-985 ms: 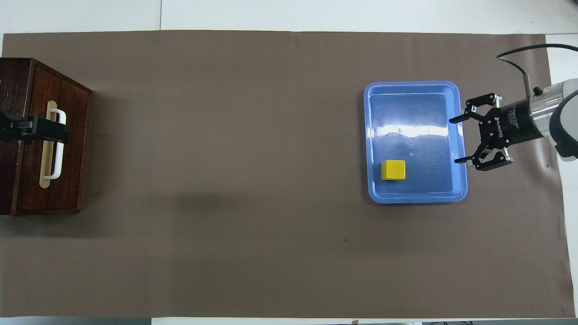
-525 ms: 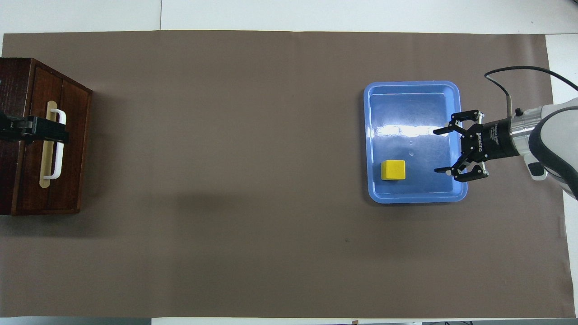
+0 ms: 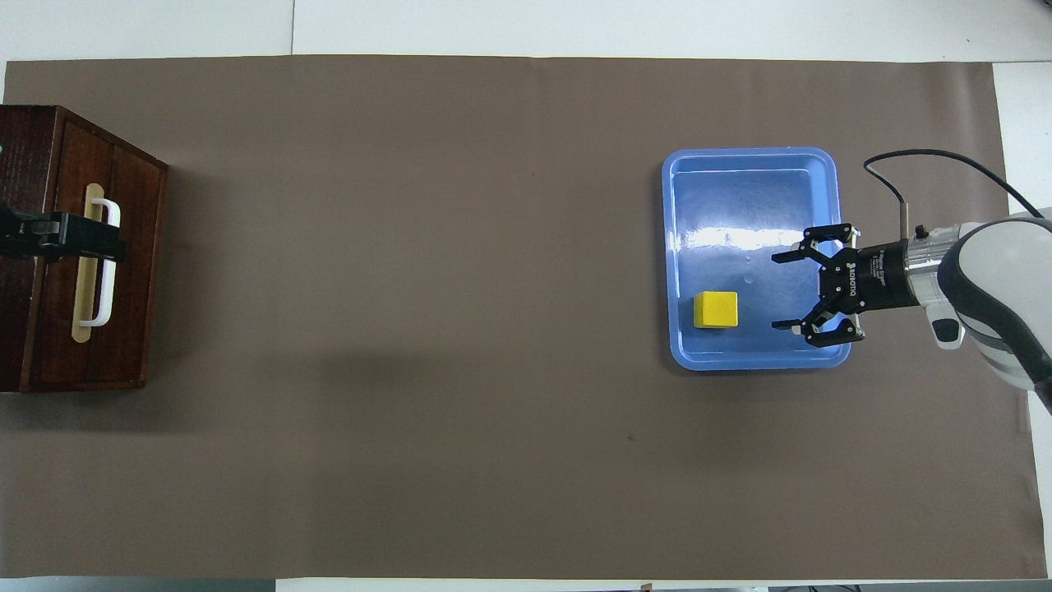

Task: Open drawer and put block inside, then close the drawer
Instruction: 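Lower the right gripper to the cube while the left gripper grasps the drawer handle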

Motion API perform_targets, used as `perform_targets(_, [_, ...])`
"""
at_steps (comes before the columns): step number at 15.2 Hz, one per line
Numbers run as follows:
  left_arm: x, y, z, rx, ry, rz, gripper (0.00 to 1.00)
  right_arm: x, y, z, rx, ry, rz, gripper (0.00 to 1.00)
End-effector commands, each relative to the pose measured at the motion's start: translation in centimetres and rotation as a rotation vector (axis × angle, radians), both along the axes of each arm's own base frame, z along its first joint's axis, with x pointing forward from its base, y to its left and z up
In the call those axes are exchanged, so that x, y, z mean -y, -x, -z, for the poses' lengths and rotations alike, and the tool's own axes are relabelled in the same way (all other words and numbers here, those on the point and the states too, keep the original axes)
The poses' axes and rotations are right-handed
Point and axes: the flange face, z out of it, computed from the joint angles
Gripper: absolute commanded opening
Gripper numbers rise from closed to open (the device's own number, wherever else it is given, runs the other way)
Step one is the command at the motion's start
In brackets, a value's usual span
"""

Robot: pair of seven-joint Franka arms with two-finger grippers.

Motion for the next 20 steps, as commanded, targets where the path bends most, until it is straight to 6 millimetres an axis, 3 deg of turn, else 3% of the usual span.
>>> perform_targets(1, [0.2,1.0,-0.5,0.015,-0.010,-0.015,1.00,0.4,-0.2,2.3,0.021,-0.033,0.015,0.99])
perform_targets(6, [1.7,0.0,1.0,0.067,-0.188,-0.015,1.00,-0.1,-0.5,3.5,0.076,-0.034,-0.027,0.99])
perform_targets(11, [4.5,-3.1,7.1,0.051,-0.254,-0.010,1.00,-1.3,0.1,4.6,0.106,-0.040,-0.044,0.99])
perform_targets(15, [2.9,-3.5,13.4,0.034,-0.286,0.005,1.00,-2.2,0.8,5.5,0.093,-0.039,-0.046,0.99])
perform_targets(20, [1.8,-3.5,15.8,0.036,-0.394,0.042,1.00,-3.0,1.2,6.3,0.089,-0.045,-0.027,0.99])
